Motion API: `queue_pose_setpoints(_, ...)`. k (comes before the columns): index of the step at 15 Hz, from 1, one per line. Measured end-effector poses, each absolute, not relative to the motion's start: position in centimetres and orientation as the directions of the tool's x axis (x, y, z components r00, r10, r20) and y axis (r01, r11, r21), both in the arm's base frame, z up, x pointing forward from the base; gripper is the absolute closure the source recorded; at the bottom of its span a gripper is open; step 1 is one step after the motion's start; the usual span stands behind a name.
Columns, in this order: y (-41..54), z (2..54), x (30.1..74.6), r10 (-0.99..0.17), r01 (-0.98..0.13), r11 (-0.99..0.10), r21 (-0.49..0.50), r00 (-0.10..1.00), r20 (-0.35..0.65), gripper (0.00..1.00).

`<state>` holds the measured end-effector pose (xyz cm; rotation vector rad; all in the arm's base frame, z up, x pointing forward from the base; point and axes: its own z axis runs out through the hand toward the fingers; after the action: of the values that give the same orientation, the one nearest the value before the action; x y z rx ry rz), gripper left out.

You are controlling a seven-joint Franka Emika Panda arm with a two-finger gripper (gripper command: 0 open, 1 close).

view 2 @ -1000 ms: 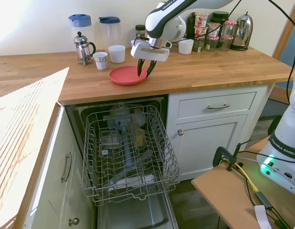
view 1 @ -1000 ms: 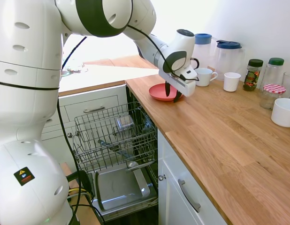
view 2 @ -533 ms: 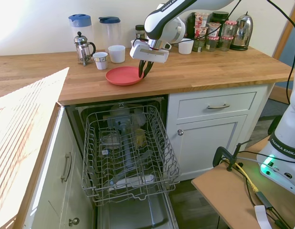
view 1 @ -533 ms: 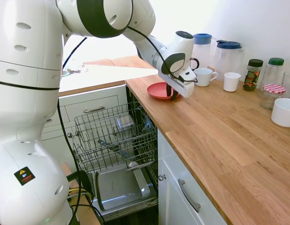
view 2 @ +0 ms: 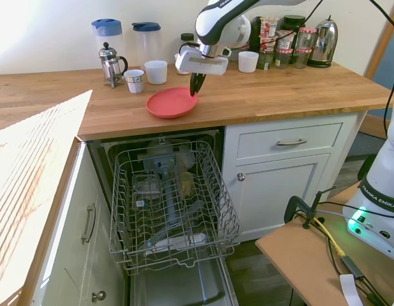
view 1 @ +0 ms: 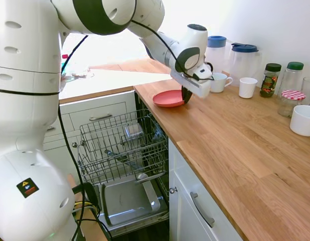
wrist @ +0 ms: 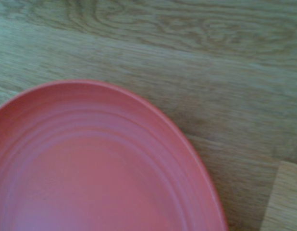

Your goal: Put the plate in the dishwasher

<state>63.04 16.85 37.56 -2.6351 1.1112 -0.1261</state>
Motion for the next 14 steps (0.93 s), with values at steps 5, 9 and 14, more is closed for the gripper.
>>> queue_pose_setpoints(5,22.5,48.4,63.3,-0.615,-0.602,-0.788,-0.130,0.778,0.128,1.00)
queue_pose_setpoints(9,31.8,49.1,61.6,-0.482,-0.490,-0.872,-0.026,0.846,0.228,1.00)
queue_pose_setpoints(14,43.3,44.6,50.7,-0.233,-0.326,-0.930,0.171,0.881,0.413,1.00)
